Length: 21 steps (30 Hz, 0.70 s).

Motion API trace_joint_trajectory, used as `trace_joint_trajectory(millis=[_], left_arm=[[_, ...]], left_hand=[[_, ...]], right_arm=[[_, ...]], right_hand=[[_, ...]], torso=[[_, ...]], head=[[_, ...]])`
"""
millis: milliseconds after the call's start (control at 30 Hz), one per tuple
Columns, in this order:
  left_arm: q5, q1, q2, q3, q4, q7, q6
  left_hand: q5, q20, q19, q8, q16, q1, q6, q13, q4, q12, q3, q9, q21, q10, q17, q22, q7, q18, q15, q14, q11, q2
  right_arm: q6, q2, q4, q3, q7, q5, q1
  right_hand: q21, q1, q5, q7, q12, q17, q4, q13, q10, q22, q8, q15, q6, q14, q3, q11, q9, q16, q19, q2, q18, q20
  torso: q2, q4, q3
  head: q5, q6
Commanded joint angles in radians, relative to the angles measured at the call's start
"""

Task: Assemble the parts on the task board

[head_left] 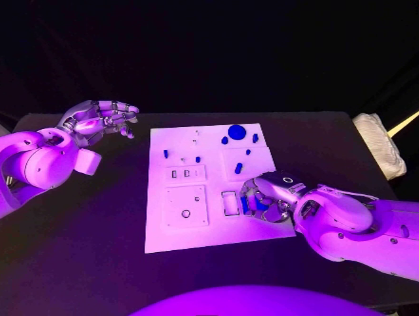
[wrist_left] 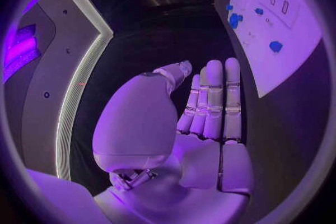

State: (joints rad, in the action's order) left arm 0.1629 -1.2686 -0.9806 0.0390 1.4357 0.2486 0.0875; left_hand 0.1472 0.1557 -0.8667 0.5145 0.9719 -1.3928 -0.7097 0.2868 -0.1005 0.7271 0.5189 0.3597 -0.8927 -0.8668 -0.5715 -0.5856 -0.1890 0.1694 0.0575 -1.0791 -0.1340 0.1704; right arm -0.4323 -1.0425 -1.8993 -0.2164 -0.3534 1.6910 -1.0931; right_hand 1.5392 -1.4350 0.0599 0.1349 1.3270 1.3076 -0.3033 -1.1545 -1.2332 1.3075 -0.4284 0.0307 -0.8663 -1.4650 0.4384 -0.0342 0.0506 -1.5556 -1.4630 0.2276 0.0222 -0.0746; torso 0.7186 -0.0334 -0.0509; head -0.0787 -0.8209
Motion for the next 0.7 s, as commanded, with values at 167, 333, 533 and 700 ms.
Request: trace_joint_trajectory(millis=[167,333,533,700], left_arm=[[0.009,0.000,0.002,-0.001,-0.008,0.003,-0.012],[0.009,0.000,0.002,-0.001,-0.010,0.003,-0.012],[0.009,0.000,0.002,-0.001,-0.011,0.003,-0.012],[0.009,0.000,0.002,-0.001,-0.011,0.002,-0.013]], left_hand=[[-0.003,0.003,-0.005,0.007,0.004,0.005,0.008,-0.001,0.007,0.004,-0.001,-0.001,0.006,0.010,0.001,0.001,-0.026,0.014,0.002,0.001,0.000,-0.003],[-0.003,0.003,-0.005,0.007,0.004,0.005,0.008,-0.001,0.007,0.004,-0.001,-0.001,0.006,0.010,0.001,0.001,-0.026,0.014,0.002,0.001,0.000,-0.003],[-0.002,0.003,-0.005,0.007,0.004,0.003,0.009,-0.002,0.009,0.004,0.000,-0.002,0.006,0.010,0.001,0.001,-0.026,0.014,0.002,0.002,0.000,-0.004],[-0.002,0.003,-0.005,0.007,0.004,0.003,0.009,-0.002,0.009,0.004,0.000,-0.002,0.006,0.010,0.001,0.001,-0.026,0.014,0.002,0.002,0.000,-0.004]], right_arm=[[-0.020,-0.008,-0.001,-0.001,0.018,-0.024,0.001],[-0.035,-0.009,-0.006,-0.001,0.026,-0.028,0.001],[-0.056,-0.010,-0.009,0.000,0.030,-0.025,0.001],[-0.075,-0.012,-0.012,0.000,0.031,-0.021,0.001]], right_hand=[[-0.002,0.023,0.002,-0.023,0.004,0.236,0.036,0.000,-0.008,0.254,-0.015,0.006,-0.050,-0.098,0.062,0.000,0.050,0.005,-0.099,-0.002,-0.015,0.008],[-0.001,0.036,0.024,-0.023,0.005,0.237,0.043,-0.004,-0.010,0.255,-0.015,0.006,-0.050,-0.098,0.087,0.000,0.050,0.004,-0.099,0.004,-0.016,0.008],[0.000,0.038,0.027,-0.023,0.005,0.237,0.048,-0.006,-0.012,0.255,-0.016,0.006,-0.050,-0.099,0.094,0.001,0.050,0.004,-0.100,0.007,-0.016,0.008],[0.000,0.044,0.033,-0.021,0.006,0.237,0.054,-0.007,-0.013,0.255,-0.016,0.005,-0.050,-0.099,0.102,0.000,0.050,0.004,-0.100,0.016,-0.016,0.008]], torso=[[0.000,0.0002,-0.0008],[-0.001,-0.0009,-0.0004],[0.000,-0.0005,-0.0003],[0.000,0.0003,0.0000]], head=[[0.000,0.006],[0.001,0.003],[0.000,0.003],[0.001,0.003]])
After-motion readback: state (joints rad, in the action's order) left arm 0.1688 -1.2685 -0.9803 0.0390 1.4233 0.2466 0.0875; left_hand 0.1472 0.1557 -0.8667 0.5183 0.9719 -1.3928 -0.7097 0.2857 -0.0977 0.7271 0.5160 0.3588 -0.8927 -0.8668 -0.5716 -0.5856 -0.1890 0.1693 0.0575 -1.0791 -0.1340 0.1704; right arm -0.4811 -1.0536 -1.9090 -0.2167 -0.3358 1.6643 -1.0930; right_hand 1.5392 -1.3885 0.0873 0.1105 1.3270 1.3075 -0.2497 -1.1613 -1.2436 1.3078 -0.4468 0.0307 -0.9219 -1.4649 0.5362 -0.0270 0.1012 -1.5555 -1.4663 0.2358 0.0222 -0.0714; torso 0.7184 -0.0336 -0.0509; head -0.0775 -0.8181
